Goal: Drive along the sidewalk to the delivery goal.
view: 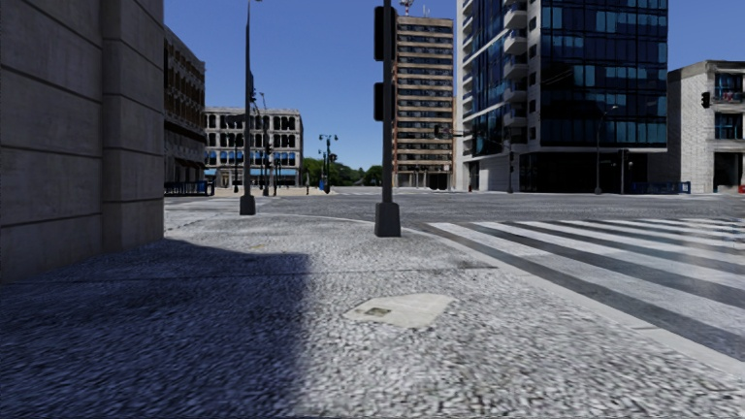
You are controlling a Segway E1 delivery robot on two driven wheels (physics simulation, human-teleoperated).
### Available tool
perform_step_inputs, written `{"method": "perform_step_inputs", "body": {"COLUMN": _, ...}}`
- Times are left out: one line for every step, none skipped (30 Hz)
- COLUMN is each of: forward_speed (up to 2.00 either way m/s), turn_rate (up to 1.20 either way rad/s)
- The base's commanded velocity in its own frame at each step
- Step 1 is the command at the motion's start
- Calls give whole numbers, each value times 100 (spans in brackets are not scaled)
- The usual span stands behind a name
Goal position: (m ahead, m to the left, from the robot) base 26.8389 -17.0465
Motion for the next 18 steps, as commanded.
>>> {"method": "perform_step_inputs", "body": {"forward_speed": 131, "turn_rate": -67}}
{"method": "perform_step_inputs", "body": {"forward_speed": 133, "turn_rate": -67}}
{"method": "perform_step_inputs", "body": {"forward_speed": 136, "turn_rate": -67}}
{"method": "perform_step_inputs", "body": {"forward_speed": 140, "turn_rate": -67}}
{"method": "perform_step_inputs", "body": {"forward_speed": 144, "turn_rate": -67}}
{"method": "perform_step_inputs", "body": {"forward_speed": 145, "turn_rate": -67}}
{"method": "perform_step_inputs", "body": {"forward_speed": 146, "turn_rate": -67}}
{"method": "perform_step_inputs", "body": {"forward_speed": 146, "turn_rate": -67}}
{"method": "perform_step_inputs", "body": {"forward_speed": 147, "turn_rate": -67}}
{"method": "perform_step_inputs", "body": {"forward_speed": 147, "turn_rate": -67}}
{"method": "perform_step_inputs", "body": {"forward_speed": 147, "turn_rate": -67}}
{"method": "perform_step_inputs", "body": {"forward_speed": 147, "turn_rate": -67}}
{"method": "perform_step_inputs", "body": {"forward_speed": 147, "turn_rate": -67}}
{"method": "perform_step_inputs", "body": {"forward_speed": 147, "turn_rate": -67}}
{"method": "perform_step_inputs", "body": {"forward_speed": 147, "turn_rate": -67}}
{"method": "perform_step_inputs", "body": {"forward_speed": 147, "turn_rate": -67}}
{"method": "perform_step_inputs", "body": {"forward_speed": 147, "turn_rate": -67}}
{"method": "perform_step_inputs", "body": {"forward_speed": 147, "turn_rate": -67}}
